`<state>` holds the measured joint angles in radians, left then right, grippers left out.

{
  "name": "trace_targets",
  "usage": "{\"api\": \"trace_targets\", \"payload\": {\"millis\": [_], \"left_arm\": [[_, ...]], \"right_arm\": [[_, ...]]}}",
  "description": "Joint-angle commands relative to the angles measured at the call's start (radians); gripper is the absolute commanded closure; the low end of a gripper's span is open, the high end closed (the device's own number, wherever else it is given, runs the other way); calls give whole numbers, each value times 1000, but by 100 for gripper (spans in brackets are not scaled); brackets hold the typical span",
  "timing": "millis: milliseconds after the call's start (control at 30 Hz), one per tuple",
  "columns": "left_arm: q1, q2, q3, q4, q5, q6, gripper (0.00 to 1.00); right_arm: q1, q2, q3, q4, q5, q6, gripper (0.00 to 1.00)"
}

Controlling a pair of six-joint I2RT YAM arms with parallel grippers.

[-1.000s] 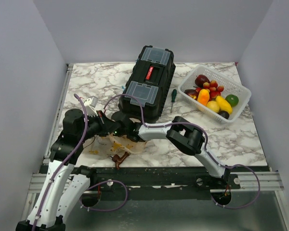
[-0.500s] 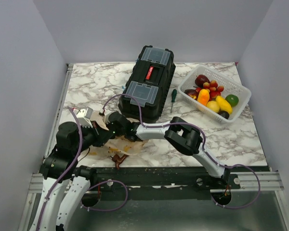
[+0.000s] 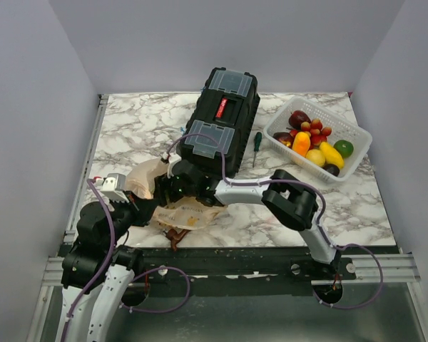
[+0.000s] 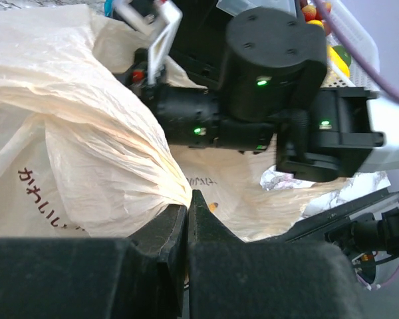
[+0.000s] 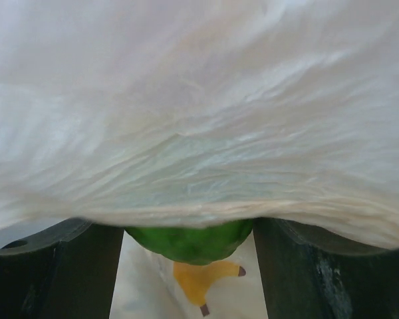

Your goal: Take the fake fruits out of the plastic bag

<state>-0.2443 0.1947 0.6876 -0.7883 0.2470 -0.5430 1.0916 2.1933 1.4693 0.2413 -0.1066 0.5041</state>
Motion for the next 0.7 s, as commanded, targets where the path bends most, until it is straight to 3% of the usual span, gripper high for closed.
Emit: {"api": "trace_targets", "payload": {"millis": [0, 667], "left_arm": [[-3, 13, -7, -2, -36, 1, 100], [-3, 31, -14, 6, -39, -5, 100]], "right_arm": [[-6, -128, -56, -7, 115, -44, 83], [-6, -460, -233, -67, 206, -35, 99]]}}
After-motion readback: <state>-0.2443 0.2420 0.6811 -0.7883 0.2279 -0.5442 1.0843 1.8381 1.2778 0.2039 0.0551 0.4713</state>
